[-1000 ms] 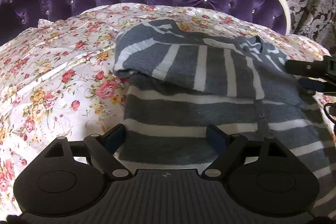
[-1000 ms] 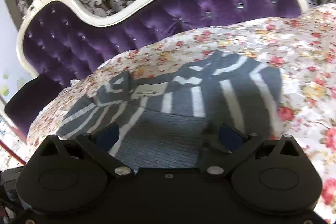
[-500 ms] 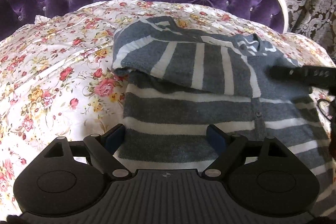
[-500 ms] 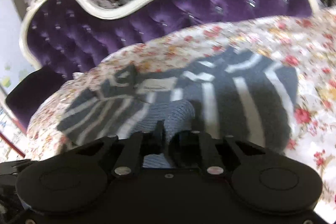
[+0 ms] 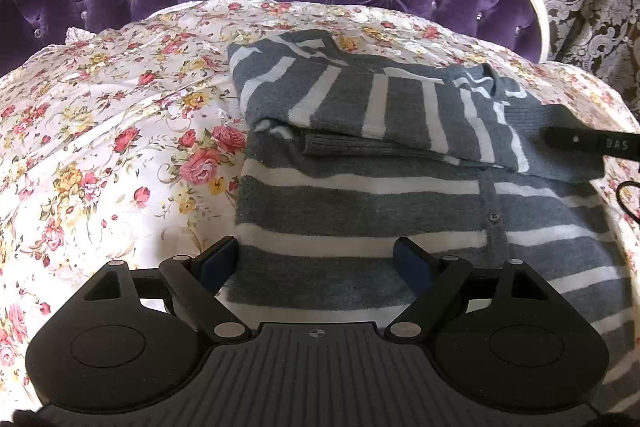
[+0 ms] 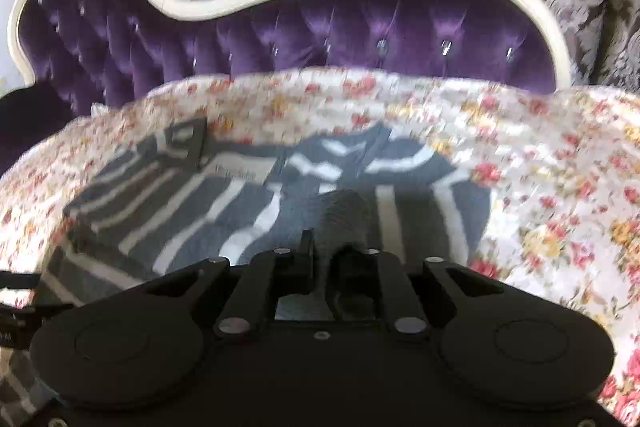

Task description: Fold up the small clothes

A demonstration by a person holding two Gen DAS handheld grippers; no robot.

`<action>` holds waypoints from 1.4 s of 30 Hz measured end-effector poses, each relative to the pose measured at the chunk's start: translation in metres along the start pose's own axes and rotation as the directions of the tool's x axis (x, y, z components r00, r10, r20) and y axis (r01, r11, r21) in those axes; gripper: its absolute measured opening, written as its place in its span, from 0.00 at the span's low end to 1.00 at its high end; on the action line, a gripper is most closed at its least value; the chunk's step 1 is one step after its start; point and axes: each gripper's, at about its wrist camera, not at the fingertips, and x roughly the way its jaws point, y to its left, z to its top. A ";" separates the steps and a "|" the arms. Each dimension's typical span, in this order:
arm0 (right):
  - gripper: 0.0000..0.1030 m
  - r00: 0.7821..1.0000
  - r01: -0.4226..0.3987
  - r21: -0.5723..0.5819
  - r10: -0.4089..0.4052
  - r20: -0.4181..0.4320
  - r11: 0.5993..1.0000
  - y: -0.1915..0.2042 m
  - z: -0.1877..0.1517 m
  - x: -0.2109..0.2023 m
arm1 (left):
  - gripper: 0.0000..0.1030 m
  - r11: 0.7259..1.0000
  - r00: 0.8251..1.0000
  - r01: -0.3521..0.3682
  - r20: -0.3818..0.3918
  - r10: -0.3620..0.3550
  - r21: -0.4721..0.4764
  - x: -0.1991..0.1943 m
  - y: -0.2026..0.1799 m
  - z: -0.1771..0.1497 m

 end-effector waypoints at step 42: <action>0.99 0.998 -0.041 0.145 0.033 0.061 0.989 -0.015 -0.038 -0.067 | 0.98 0.999 0.995 -0.043 0.084 0.045 -0.021 -0.052 0.035 -0.026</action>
